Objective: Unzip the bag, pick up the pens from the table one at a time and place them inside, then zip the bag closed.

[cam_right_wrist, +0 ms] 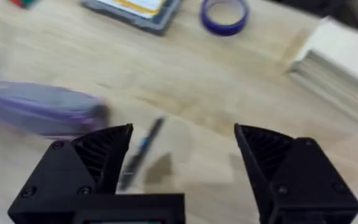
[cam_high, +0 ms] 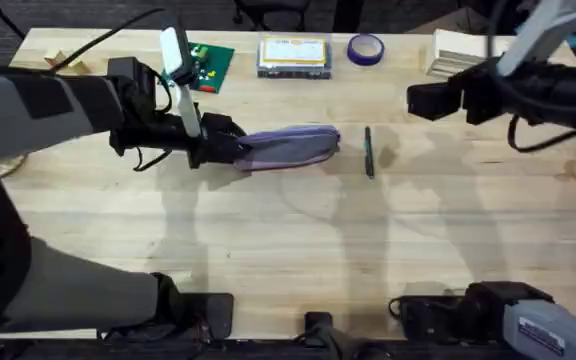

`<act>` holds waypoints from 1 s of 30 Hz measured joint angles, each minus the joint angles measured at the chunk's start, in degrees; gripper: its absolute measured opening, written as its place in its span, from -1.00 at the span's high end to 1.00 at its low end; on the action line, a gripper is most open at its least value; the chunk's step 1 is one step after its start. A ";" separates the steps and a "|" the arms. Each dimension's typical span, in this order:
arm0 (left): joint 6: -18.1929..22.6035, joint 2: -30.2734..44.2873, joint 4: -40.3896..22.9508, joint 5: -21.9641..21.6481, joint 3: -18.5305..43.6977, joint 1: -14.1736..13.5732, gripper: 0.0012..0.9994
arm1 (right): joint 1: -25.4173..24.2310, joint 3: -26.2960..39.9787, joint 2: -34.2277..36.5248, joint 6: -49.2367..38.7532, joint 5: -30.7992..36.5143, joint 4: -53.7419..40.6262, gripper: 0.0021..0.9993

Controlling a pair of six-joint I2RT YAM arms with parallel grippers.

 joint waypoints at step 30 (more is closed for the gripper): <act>0.00 0.00 0.00 0.00 0.00 0.01 0.92 | 0.00 0.09 11.19 -31.96 -23.10 -1.18 -1.00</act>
